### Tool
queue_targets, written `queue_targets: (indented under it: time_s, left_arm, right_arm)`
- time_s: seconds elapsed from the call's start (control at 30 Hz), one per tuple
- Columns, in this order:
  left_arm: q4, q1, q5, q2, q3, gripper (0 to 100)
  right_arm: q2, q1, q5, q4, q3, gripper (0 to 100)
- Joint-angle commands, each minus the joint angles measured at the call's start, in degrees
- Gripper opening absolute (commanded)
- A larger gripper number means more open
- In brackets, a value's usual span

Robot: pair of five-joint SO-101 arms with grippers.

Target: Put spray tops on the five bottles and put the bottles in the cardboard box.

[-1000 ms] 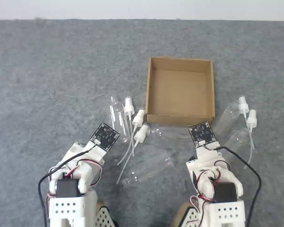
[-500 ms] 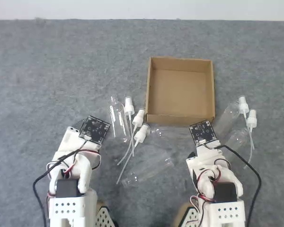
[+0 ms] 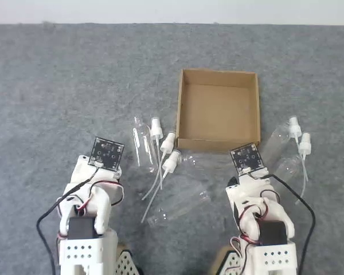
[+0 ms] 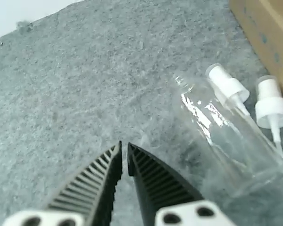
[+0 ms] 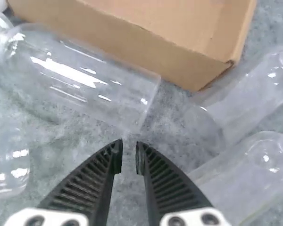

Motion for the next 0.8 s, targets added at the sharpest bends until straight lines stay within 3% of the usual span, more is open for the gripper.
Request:
queue_targets:
  time_s: [0.0, 0.2, 0.6, 0.77]
  left_arm:
    - [0.18, -0.09, 1.32, -0.97, -0.57, 1]
    - [0.26, -0.09, 1.49, -0.62, -0.57, 1]
    - [2.55, -0.09, 1.23, -0.97, -0.57, 1]
    - [2.64, -0.18, 1.23, -0.62, -0.57, 1]
  right_arm:
    - [-1.19, 2.51, -0.35, -1.27, -6.68, 0.9]
    - [-1.19, 3.03, -0.88, -1.71, -13.36, 0.9]
    - [-1.19, 2.24, -0.88, -9.19, -6.33, 1.0]
    - [-1.19, 2.24, -0.44, -5.23, -6.59, 1.0]
